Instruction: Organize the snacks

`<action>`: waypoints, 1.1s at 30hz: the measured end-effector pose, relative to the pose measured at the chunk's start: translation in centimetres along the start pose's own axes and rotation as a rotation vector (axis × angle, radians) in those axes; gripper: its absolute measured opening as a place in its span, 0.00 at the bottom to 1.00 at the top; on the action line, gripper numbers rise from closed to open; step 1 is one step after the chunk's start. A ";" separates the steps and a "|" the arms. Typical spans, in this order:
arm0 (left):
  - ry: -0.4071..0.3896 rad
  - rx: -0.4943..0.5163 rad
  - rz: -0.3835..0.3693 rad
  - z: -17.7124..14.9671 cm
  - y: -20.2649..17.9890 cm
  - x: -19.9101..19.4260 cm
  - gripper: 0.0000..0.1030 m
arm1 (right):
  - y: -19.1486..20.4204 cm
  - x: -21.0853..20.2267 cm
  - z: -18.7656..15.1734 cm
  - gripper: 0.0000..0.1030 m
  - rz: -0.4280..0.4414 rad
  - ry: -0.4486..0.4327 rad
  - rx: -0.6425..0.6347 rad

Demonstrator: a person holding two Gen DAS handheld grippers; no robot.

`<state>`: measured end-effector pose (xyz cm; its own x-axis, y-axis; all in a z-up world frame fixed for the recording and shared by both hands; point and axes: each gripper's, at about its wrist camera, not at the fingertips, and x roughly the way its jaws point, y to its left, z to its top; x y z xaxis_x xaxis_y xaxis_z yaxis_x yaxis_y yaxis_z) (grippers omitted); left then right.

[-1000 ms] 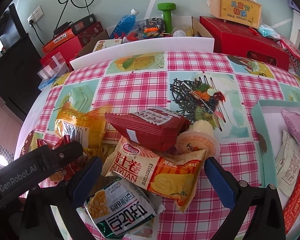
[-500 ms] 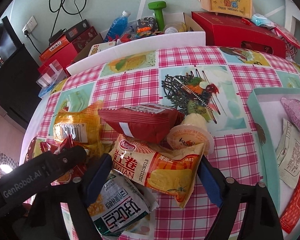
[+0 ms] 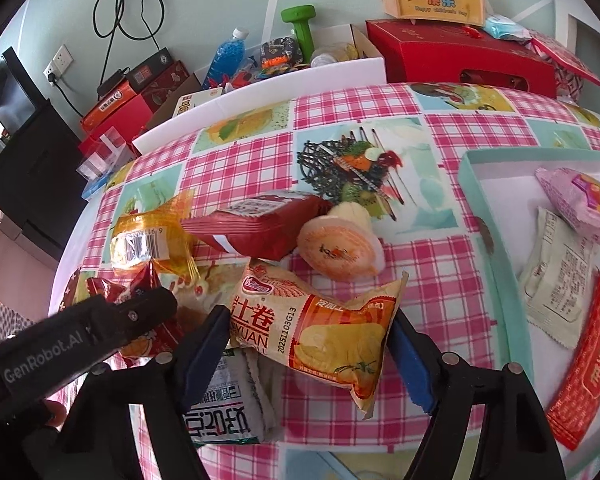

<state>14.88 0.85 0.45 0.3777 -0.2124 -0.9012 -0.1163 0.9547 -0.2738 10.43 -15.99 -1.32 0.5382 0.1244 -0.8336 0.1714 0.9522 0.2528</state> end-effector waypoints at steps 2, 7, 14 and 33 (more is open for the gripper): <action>-0.001 0.007 -0.001 -0.3 -0.4 -0.3 0.69 | -0.7 -0.4 -0.5 0.77 -0.002 0.003 0.007; -0.011 0.030 -0.002 -0.9 -1.8 -1.0 0.69 | -2.5 -1.5 -1.1 0.77 0.009 0.001 0.042; -0.013 0.072 -0.007 -1.5 -3.7 -1.5 0.69 | -4.4 -3.3 -1.0 0.76 0.038 -0.018 0.069; -0.077 0.118 -0.093 -2.0 -6.6 -4.9 0.69 | -7.9 -8.4 -0.3 0.76 0.083 -0.142 0.166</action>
<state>11.96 -4.80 6.01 0.4517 -0.2890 -0.8441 0.0295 0.9504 -0.3096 4.28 -24.50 3.48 0.6649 0.1488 -0.7319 0.2488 0.8799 0.4049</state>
